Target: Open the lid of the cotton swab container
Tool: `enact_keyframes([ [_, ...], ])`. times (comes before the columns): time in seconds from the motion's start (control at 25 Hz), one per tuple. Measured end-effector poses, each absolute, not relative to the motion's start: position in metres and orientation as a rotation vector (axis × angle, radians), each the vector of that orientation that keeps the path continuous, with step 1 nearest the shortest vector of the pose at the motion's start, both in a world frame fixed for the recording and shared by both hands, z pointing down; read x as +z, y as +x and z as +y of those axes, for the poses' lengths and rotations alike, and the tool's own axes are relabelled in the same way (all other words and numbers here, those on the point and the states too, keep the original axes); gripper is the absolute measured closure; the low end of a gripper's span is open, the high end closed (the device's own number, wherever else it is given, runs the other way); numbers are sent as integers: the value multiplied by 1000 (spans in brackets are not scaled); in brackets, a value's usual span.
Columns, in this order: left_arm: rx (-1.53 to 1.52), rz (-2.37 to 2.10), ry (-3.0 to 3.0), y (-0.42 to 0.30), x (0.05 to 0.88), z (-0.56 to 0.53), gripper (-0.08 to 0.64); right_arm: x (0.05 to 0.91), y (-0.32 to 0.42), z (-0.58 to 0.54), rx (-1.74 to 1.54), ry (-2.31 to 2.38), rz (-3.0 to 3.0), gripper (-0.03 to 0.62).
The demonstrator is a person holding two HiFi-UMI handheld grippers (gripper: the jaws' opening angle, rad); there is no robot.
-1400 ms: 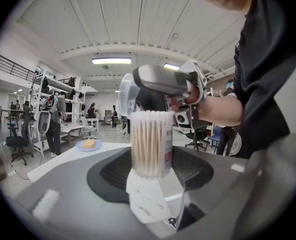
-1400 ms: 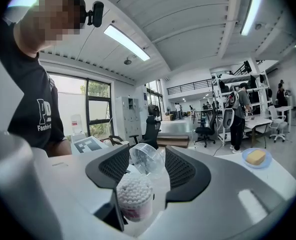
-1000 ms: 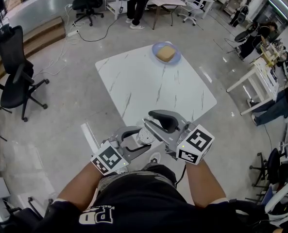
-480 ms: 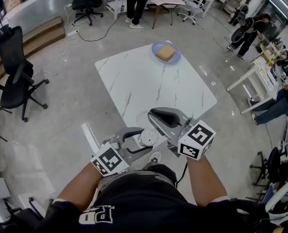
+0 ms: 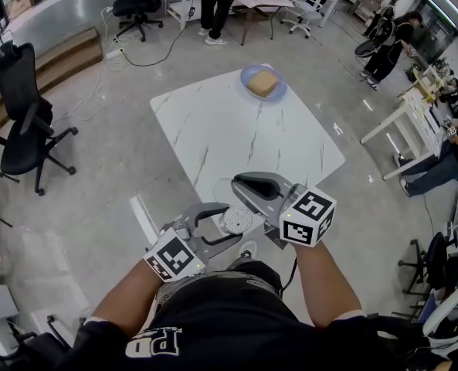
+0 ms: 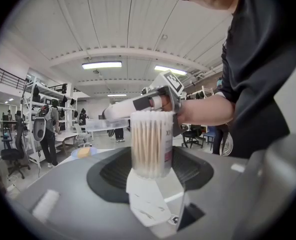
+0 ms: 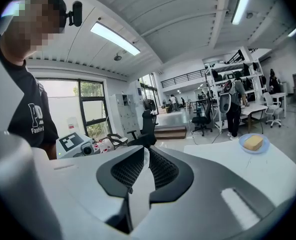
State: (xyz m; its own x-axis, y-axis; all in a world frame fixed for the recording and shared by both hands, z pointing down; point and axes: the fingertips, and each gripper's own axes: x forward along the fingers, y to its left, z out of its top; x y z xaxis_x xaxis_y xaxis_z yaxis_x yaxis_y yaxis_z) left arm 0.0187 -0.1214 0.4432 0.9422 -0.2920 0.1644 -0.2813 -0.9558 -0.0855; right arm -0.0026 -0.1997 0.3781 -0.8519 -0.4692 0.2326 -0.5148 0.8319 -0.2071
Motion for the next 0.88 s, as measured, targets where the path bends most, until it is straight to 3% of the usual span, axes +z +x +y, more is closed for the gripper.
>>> enact_keyframes([
  [0.88,-353,476,-3006,15,459,-123,259,403,-8,-202,561,693,-2787,560],
])
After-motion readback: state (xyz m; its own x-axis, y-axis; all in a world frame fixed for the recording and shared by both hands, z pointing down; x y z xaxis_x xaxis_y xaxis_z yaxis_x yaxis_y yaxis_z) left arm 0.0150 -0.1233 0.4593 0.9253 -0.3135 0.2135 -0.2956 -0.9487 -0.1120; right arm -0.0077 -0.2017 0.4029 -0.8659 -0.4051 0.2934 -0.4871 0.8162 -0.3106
